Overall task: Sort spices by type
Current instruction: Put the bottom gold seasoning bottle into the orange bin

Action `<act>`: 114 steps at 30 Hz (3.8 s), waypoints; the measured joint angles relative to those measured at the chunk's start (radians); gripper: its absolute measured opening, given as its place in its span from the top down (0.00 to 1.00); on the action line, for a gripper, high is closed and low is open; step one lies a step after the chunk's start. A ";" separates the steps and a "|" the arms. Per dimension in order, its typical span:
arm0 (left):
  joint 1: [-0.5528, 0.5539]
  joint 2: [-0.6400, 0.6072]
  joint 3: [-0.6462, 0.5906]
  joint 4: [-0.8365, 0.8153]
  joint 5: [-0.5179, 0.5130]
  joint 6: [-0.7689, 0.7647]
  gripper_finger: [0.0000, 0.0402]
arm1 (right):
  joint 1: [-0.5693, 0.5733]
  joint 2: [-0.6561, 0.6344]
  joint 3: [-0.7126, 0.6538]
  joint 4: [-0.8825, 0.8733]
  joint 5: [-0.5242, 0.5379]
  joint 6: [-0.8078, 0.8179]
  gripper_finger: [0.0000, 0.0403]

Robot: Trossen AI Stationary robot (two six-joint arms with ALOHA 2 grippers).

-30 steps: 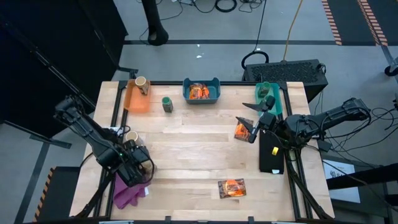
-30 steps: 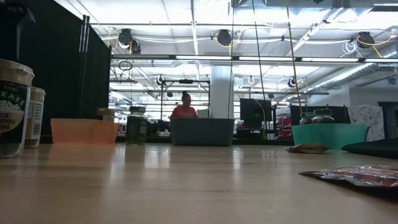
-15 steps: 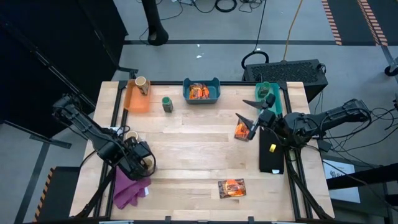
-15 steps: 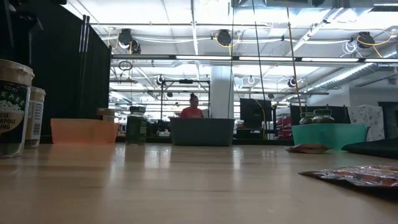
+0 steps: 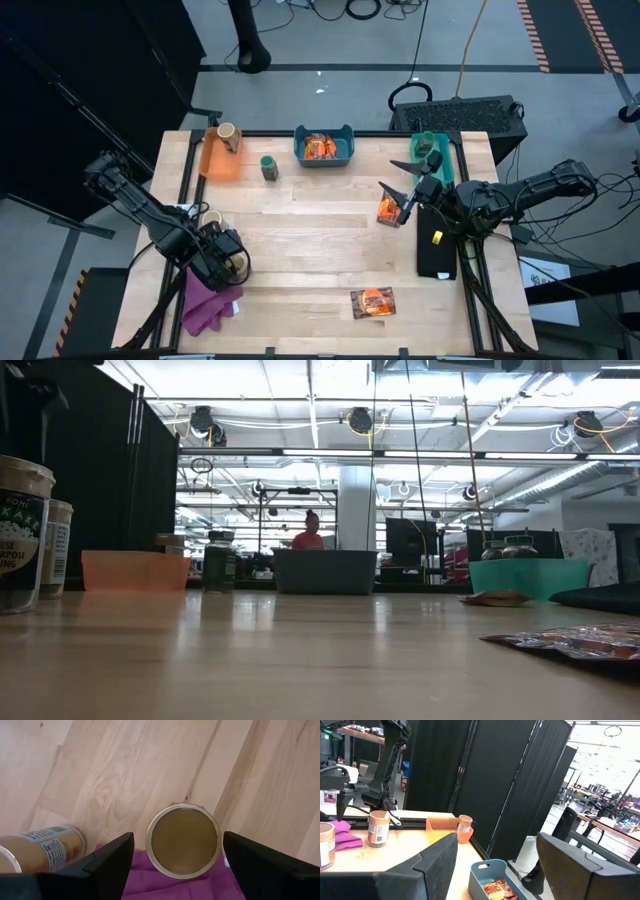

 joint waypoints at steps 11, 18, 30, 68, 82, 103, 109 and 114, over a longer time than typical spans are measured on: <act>0.000 0.000 0.000 -0.004 -0.014 0.021 0.07 | 0.000 0.000 0.000 0.001 0.000 0.000 0.37; 0.000 0.000 0.001 0.034 0.001 0.018 0.07 | 0.000 0.000 0.000 0.001 0.000 0.004 0.37; 0.001 0.000 -0.070 0.077 0.047 -0.008 0.07 | 0.000 0.000 0.000 0.000 0.000 0.007 0.37; 0.003 0.047 -0.118 0.178 0.023 0.007 0.30 | 0.000 0.000 0.000 -0.006 0.000 0.008 0.37; 0.349 0.046 0.231 -0.212 -0.270 0.045 0.30 | 0.000 0.000 0.000 -0.005 0.001 -0.007 0.37; 1.232 -0.053 0.199 -0.056 -0.207 0.776 0.30 | -0.001 0.000 0.001 -0.052 0.000 -0.001 0.37; 1.374 -0.108 0.138 -0.061 -0.184 0.802 0.30 | -0.001 0.000 0.001 -0.052 0.000 0.000 0.37; 1.473 -0.116 0.086 0.068 -0.147 0.816 0.30 | -0.001 0.000 0.001 -0.051 0.001 0.011 0.37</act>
